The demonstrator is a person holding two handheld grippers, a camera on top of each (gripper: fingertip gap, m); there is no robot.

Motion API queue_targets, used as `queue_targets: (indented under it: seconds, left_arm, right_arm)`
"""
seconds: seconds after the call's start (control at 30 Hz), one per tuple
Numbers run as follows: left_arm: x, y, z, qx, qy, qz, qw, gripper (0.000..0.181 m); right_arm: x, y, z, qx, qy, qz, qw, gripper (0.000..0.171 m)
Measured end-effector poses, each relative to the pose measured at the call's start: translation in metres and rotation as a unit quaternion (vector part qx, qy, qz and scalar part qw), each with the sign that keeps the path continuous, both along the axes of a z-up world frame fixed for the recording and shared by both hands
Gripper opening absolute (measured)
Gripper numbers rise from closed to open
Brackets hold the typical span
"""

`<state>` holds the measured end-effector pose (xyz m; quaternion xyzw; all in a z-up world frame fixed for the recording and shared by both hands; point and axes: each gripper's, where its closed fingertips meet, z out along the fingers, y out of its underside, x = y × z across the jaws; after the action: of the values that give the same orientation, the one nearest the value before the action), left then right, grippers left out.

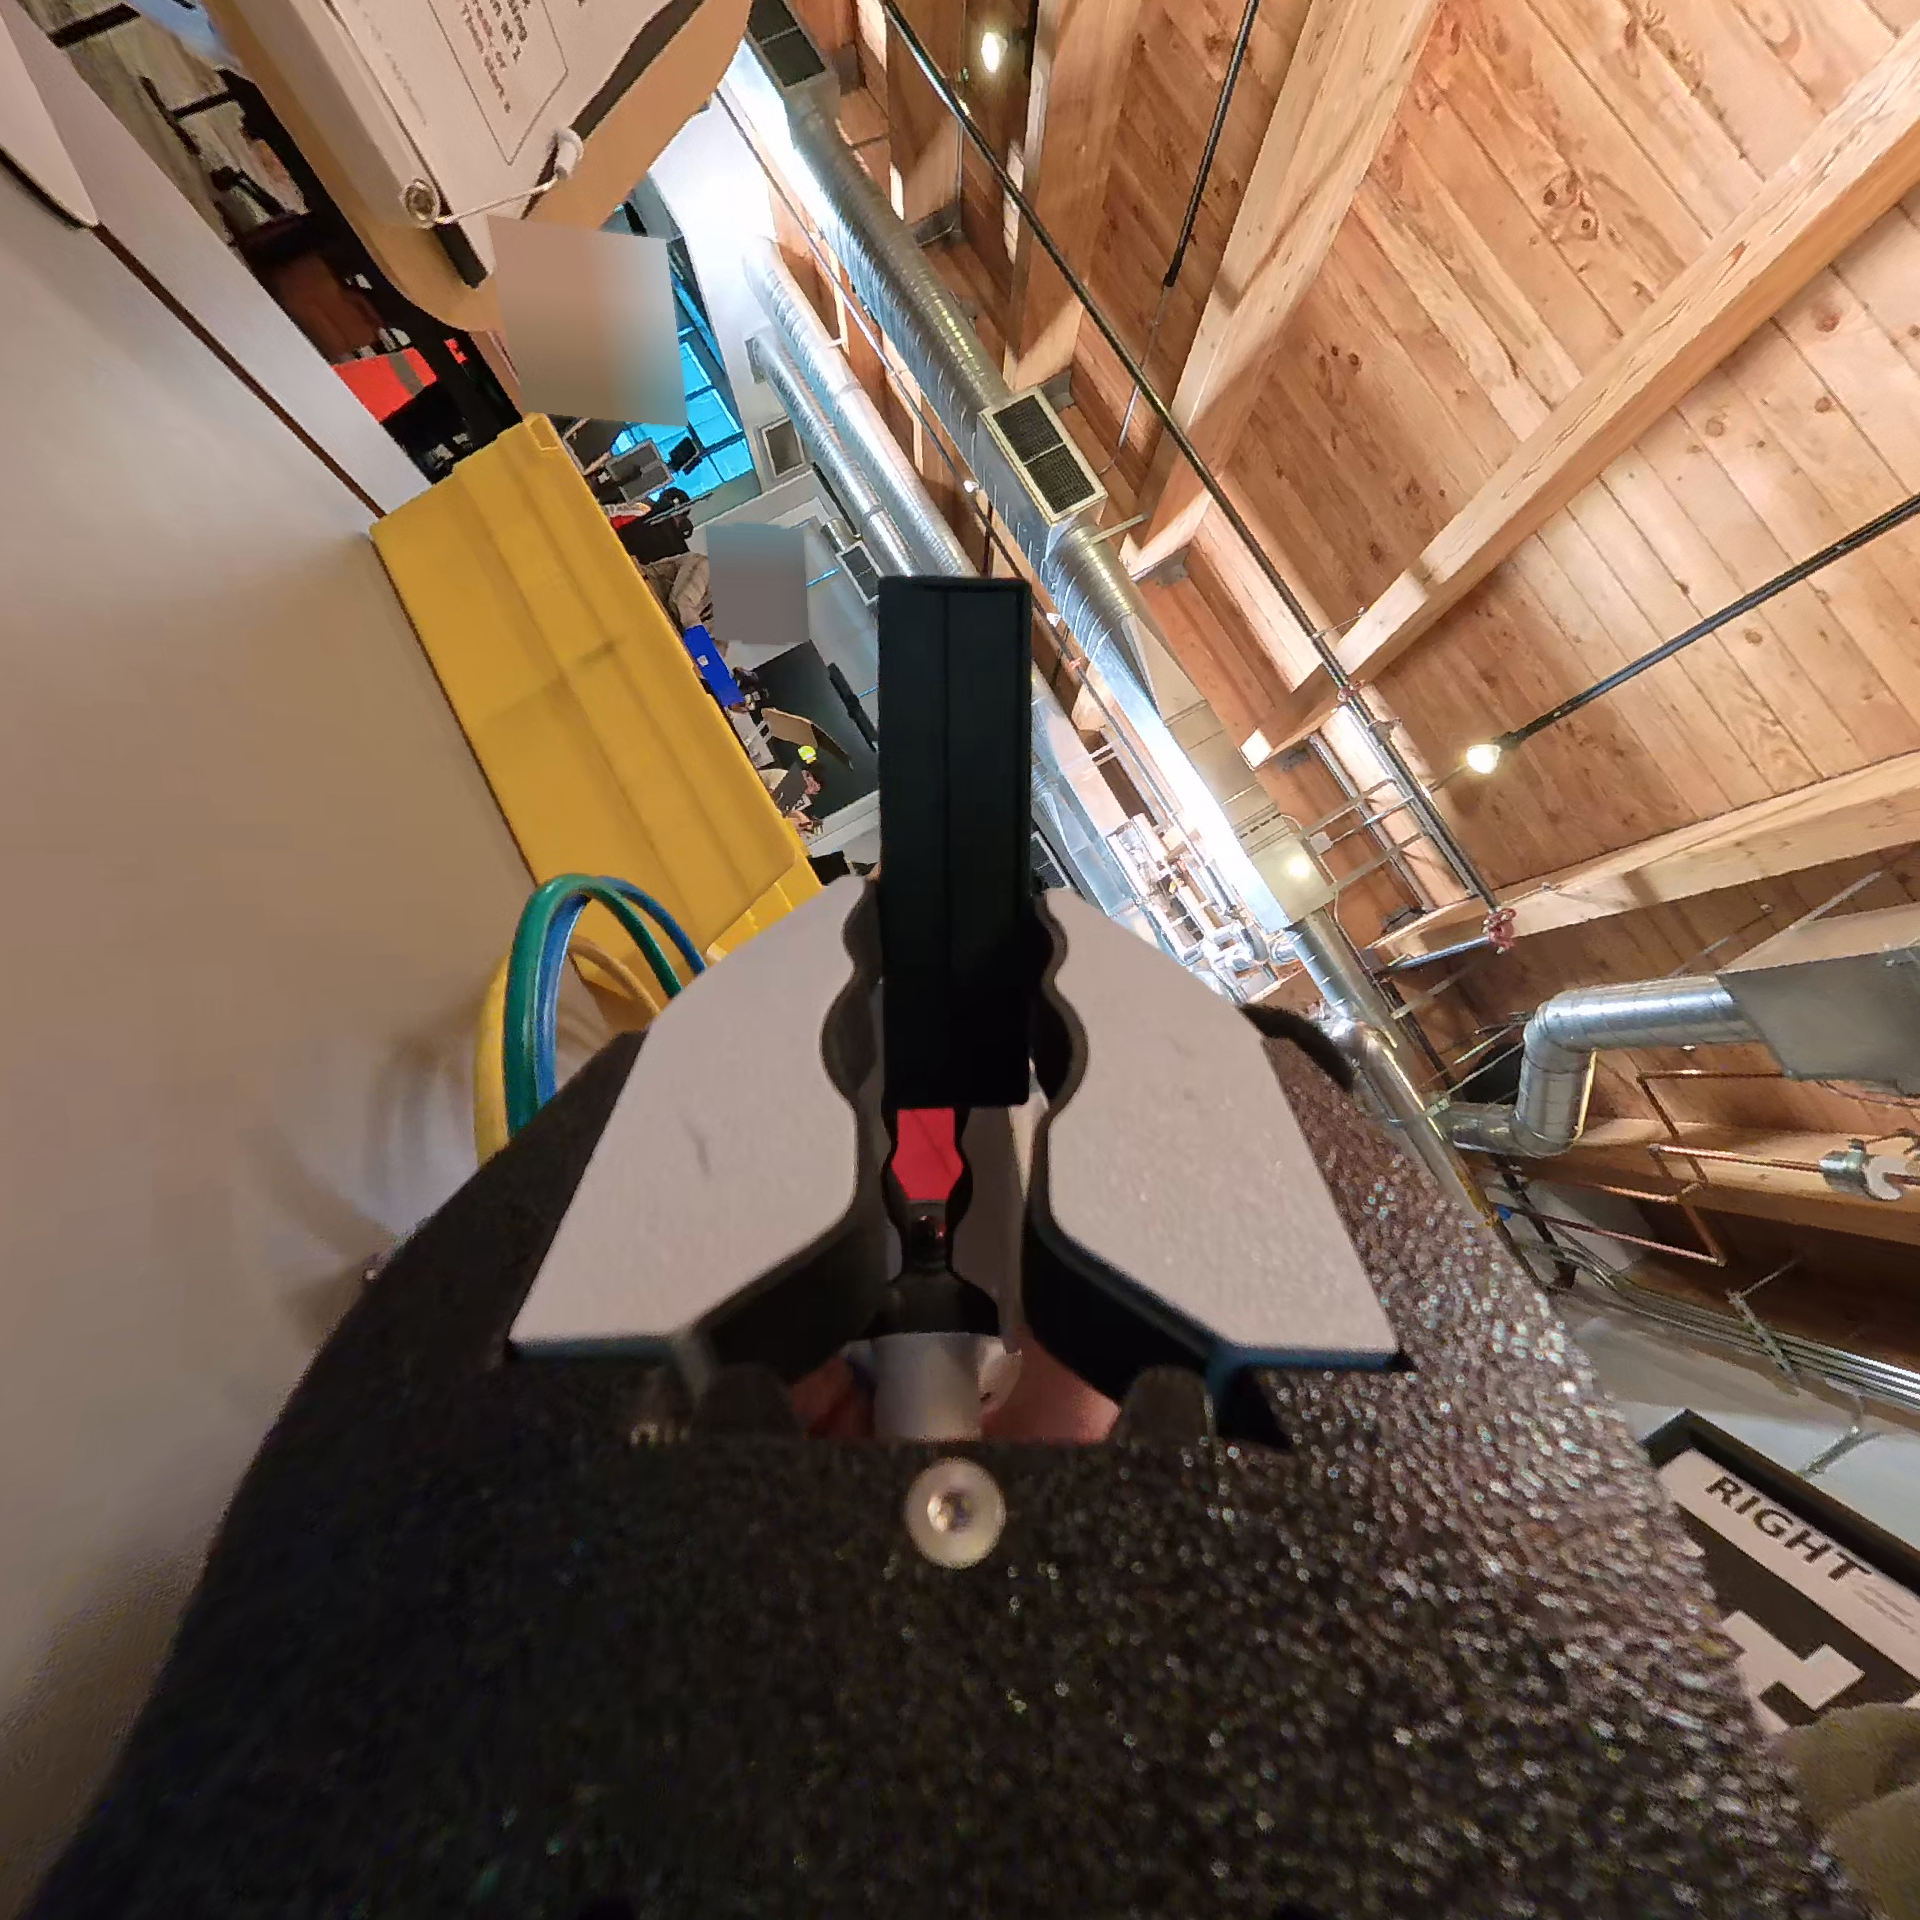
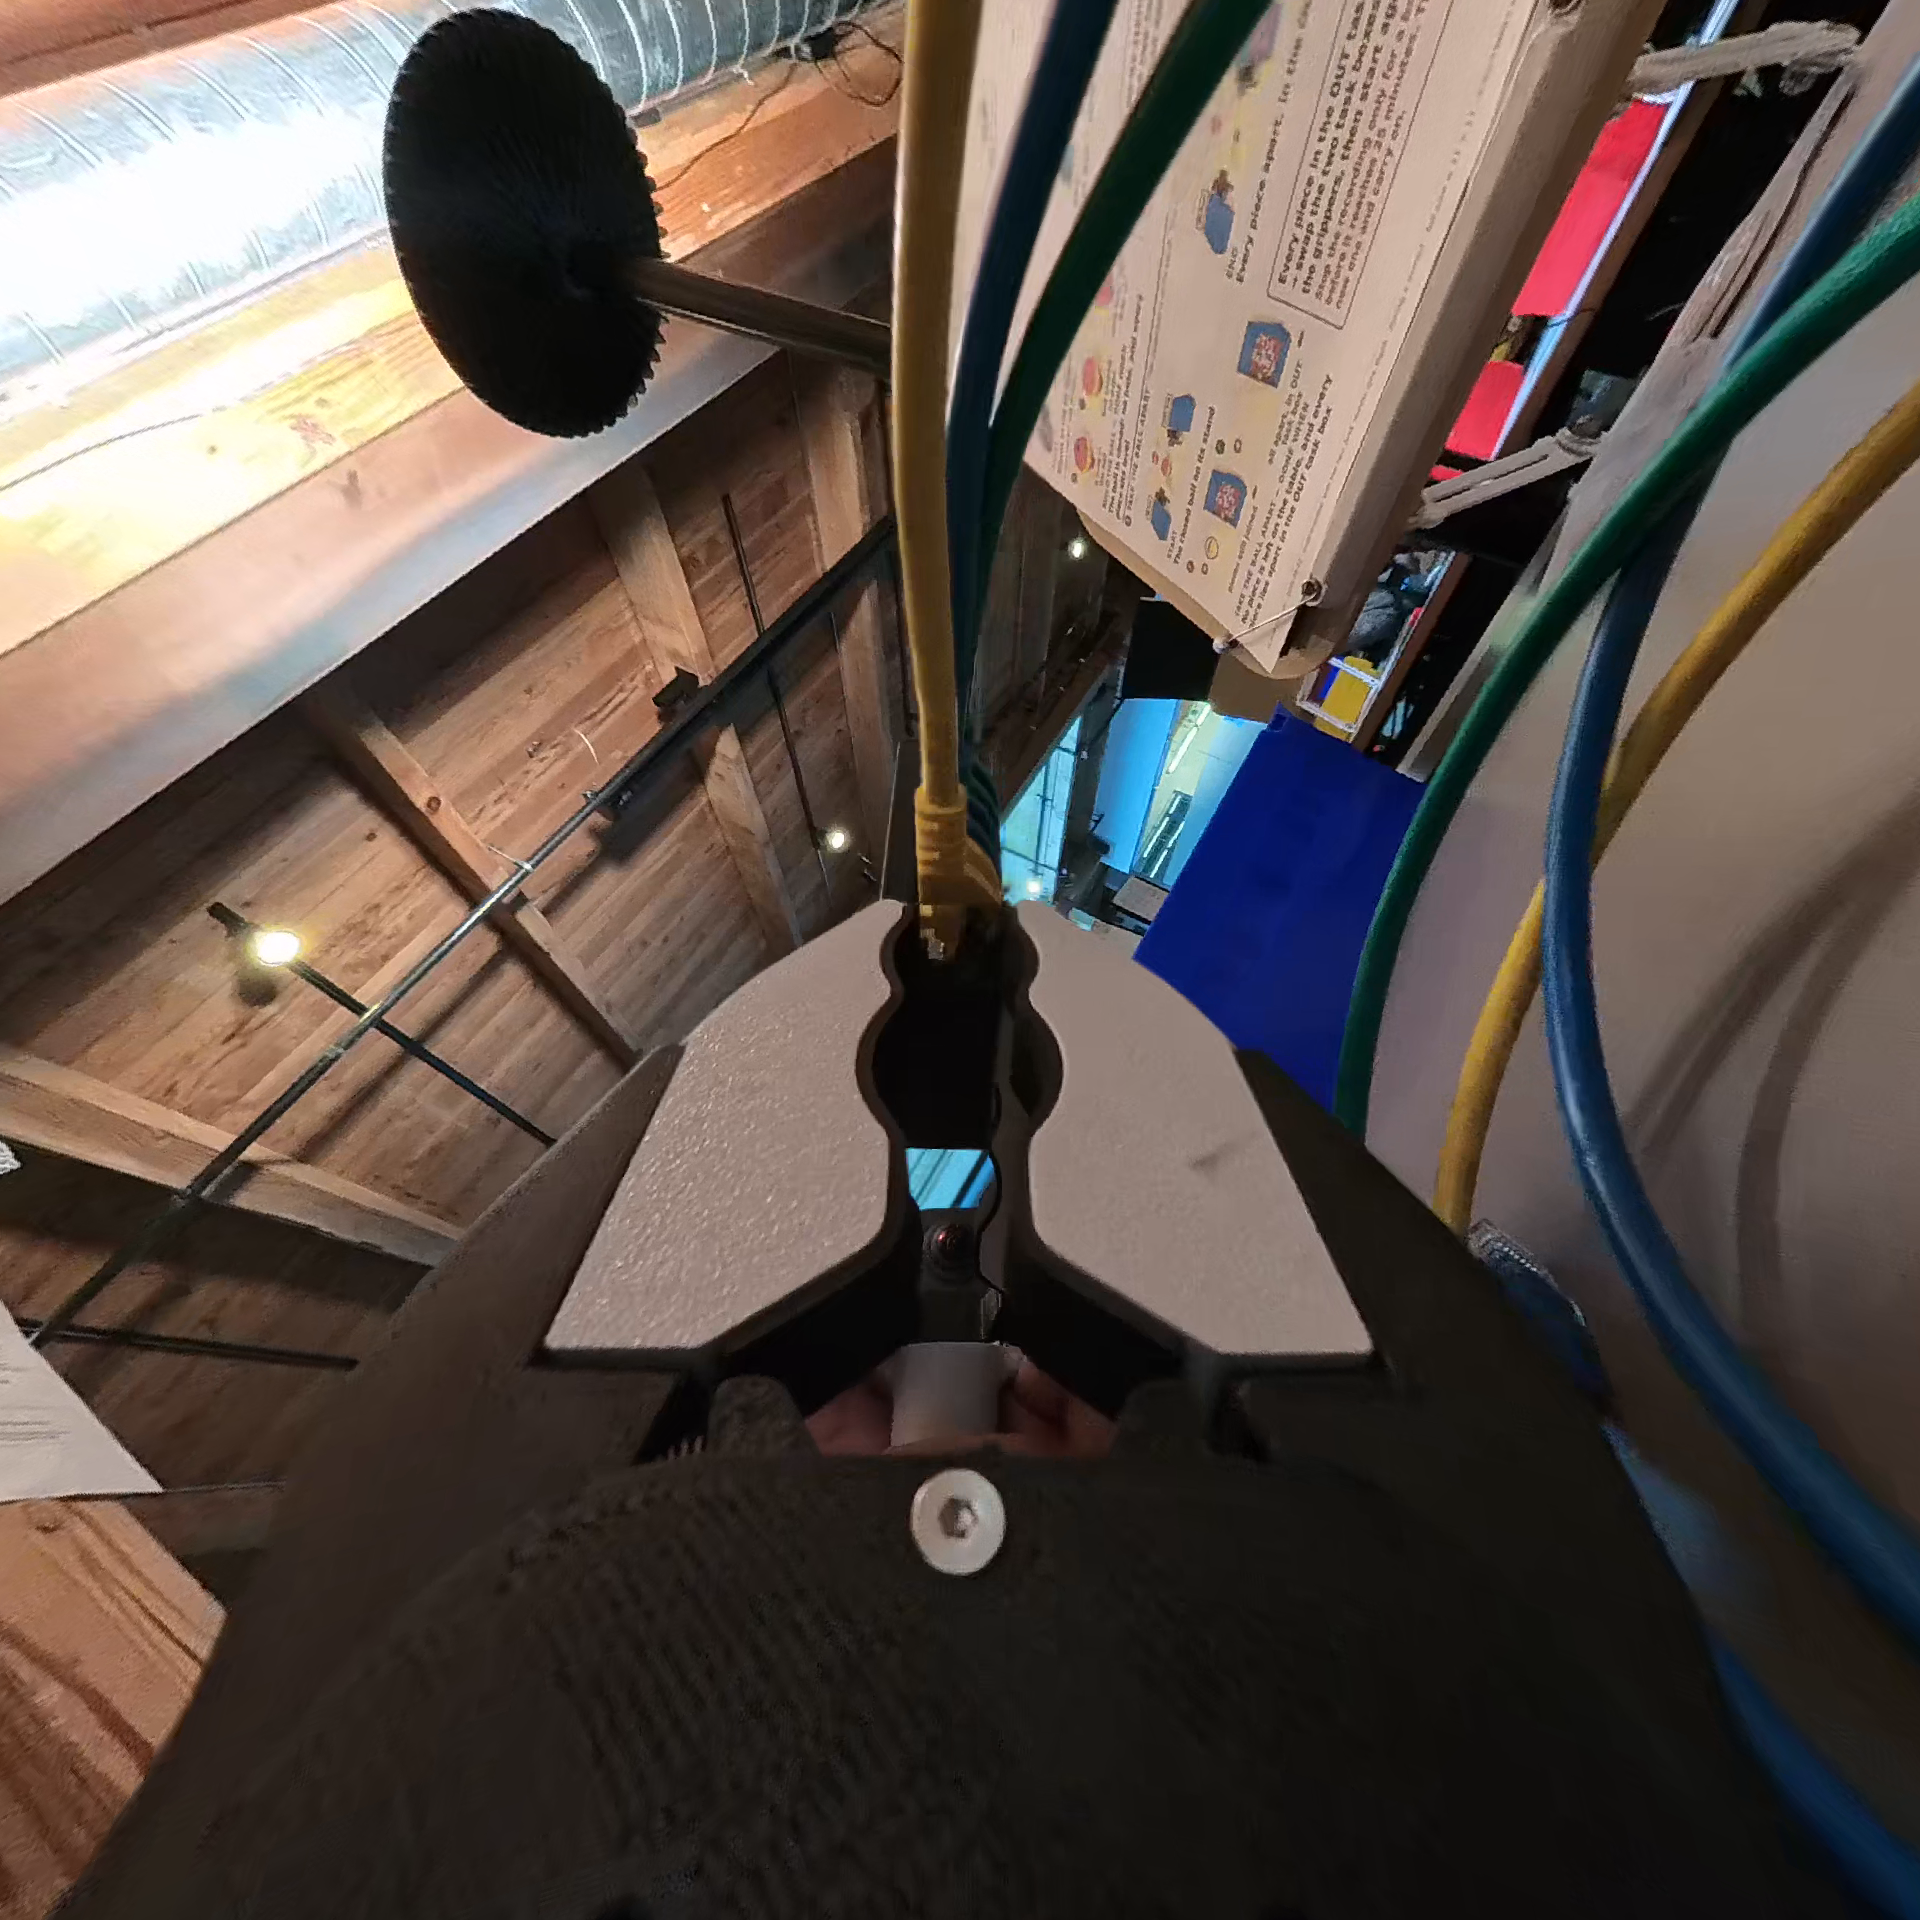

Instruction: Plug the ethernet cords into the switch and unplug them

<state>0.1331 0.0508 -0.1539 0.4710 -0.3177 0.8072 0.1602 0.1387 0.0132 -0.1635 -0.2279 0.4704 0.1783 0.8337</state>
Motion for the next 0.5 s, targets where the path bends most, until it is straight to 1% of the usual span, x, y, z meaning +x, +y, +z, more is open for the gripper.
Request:
queue_targets:
  seconds: [0.13, 0.3, 0.5]
  left_arm:
    - [-0.001, 0.001, 0.004, 0.007, -0.009, -0.002, 1.0, 0.026]
    - [0.001, 0.0, -0.004, 0.012, 0.002, 0.005, 1.0, 0.026]
    - [0.001, 0.0, -0.006, 0.01, -0.004, 0.01, 1.0, 0.026]
  right_arm:
    - [0.0, 0.001, 0.004, -0.014, -0.015, -0.002, 1.0, 0.014]
    - [0.002, 0.001, -0.003, -0.048, -0.009, -0.016, 0.999, 0.014]
    - [0.004, 0.002, -0.003, -0.058, -0.016, 0.008, 0.998, 0.012]
